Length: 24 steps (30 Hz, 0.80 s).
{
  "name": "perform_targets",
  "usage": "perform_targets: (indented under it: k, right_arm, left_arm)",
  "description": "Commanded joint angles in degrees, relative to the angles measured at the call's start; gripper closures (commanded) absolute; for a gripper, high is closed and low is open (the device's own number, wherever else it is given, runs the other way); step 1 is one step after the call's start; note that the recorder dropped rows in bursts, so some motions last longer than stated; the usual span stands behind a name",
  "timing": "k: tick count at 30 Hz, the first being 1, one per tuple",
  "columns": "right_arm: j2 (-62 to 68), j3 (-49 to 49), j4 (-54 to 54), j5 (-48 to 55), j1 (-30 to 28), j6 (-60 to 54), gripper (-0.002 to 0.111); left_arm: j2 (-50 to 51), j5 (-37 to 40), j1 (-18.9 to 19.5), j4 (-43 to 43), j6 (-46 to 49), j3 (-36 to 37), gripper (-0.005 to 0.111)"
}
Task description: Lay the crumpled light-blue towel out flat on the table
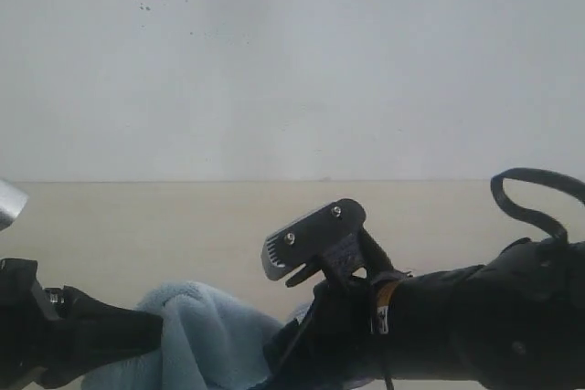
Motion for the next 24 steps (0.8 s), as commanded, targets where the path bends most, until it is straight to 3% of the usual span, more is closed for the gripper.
perform_targets:
  k: [1, 6, 15, 24]
  right_arm:
    - [1.96, -0.39, -0.38, 2.20, 0.18, -1.06, 0.060]
    - [2.29, -0.39, -0.38, 4.10, 1.90, -2.34, 0.108]
    - [2.29, -0.39, -0.38, 5.13, 8.12, -3.10, 0.104]
    - [2.29, -0.39, -0.38, 8.40, 9.78, -4.42, 0.104]
  left_arm:
    - [0.18, -0.67, -0.25, -0.45, 0.32, 0.18, 0.103]
    - [0.18, -0.53, -0.25, -0.45, 1.28, 0.18, 0.096]
    - [0.18, 0.34, -0.25, -0.45, 0.87, 0.18, 0.040]
    - [-2.67, 6.44, -0.25, -0.45, 2.71, -1.76, 0.037]
